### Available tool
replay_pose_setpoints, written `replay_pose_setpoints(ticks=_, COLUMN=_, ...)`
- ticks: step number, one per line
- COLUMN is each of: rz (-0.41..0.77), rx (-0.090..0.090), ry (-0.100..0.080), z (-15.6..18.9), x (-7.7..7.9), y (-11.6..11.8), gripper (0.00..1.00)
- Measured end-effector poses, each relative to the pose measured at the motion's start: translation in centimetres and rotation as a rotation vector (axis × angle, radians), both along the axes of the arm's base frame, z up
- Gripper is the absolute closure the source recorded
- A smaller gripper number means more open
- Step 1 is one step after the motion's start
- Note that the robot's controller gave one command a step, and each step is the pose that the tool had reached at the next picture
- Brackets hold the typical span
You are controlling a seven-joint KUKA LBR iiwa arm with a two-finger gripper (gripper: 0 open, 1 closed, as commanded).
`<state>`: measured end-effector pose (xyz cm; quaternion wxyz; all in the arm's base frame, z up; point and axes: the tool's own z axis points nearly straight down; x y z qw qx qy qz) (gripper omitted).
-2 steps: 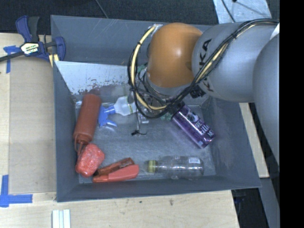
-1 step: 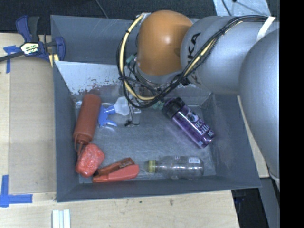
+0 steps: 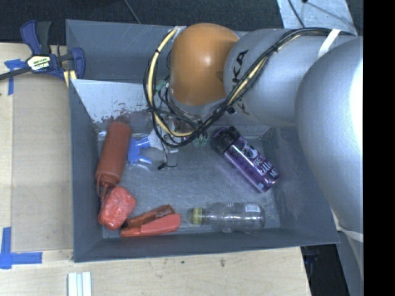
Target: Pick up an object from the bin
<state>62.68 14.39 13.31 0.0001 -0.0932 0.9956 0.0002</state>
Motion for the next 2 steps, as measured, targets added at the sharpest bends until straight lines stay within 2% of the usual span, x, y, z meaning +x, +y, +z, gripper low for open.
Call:
replay_pose_setpoints(ticks=1, rz=-0.208, rx=0.001, ry=-0.004, z=-5.55, x=0.03, y=0.09, gripper=0.00)
replay_pose_setpoints(ticks=2, rz=-0.046, rx=0.001, ry=-0.004, z=-6.25, x=0.20, y=0.66, gripper=1.00)
